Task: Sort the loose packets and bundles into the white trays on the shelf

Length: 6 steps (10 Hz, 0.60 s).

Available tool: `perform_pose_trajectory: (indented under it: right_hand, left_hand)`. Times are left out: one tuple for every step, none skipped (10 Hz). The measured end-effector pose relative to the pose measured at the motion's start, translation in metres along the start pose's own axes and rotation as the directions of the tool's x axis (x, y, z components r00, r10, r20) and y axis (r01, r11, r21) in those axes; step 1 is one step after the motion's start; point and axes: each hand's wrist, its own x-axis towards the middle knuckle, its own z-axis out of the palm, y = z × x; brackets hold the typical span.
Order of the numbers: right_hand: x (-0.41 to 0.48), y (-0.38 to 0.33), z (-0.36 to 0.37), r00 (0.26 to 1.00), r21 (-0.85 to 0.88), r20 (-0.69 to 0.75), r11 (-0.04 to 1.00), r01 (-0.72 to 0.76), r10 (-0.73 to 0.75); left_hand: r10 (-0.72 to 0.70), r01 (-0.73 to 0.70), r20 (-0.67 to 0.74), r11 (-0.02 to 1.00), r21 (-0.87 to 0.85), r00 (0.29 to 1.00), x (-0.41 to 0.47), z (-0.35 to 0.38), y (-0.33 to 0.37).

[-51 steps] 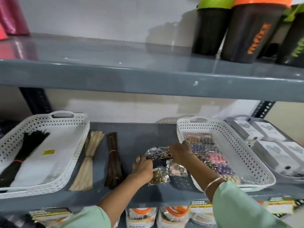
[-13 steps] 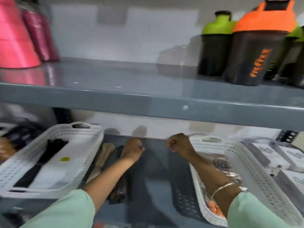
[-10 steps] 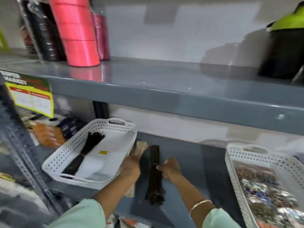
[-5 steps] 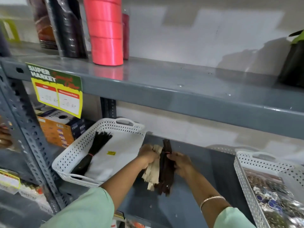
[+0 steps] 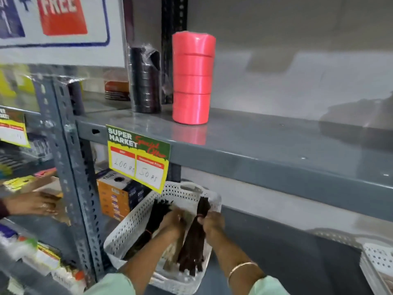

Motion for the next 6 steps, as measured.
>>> perform_pose_trajectory:
  right_hand:
    - [-0.002, 0.008, 0.026, 0.999, -0.207, -0.044, 0.978, -0.006, -0.003]
    - [-0.006, 0.011, 0.034, 1.000, -0.305, -0.011, 0.952, 0.002, -0.005]
    - [-0.008, 0.023, 0.040, 0.998, -0.407, 0.060, 0.913, 0.031, -0.007]
    - [-0.009, 0.027, 0.039, 0.997, -0.440, 0.077, 0.897, 0.044, -0.010]
    - [-0.019, 0.016, 0.034, 0.997, -0.419, 0.052, 0.905, 0.070, -0.053]
    - [-0.029, 0.005, 0.020, 0.987, -0.348, 0.094, 0.925, 0.154, -0.129]
  left_hand:
    - [-0.060, 0.057, 0.034, 0.994, 0.089, 0.998, 0.006, 0.009, -0.028]
    - [-0.103, 0.094, 0.074, 0.988, 0.123, 0.992, 0.011, 0.012, -0.039]
    - [-0.060, 0.022, 0.146, 0.968, 0.251, 0.987, 0.013, 0.011, -0.044]
    - [-0.016, -0.043, 0.191, 0.952, 0.302, 0.981, 0.013, 0.009, -0.045]
    - [-0.002, -0.082, 0.250, 0.942, 0.326, 0.968, 0.012, 0.007, -0.048]
    - [-0.033, -0.040, 0.190, 0.930, 0.366, 0.981, 0.013, 0.004, -0.049]
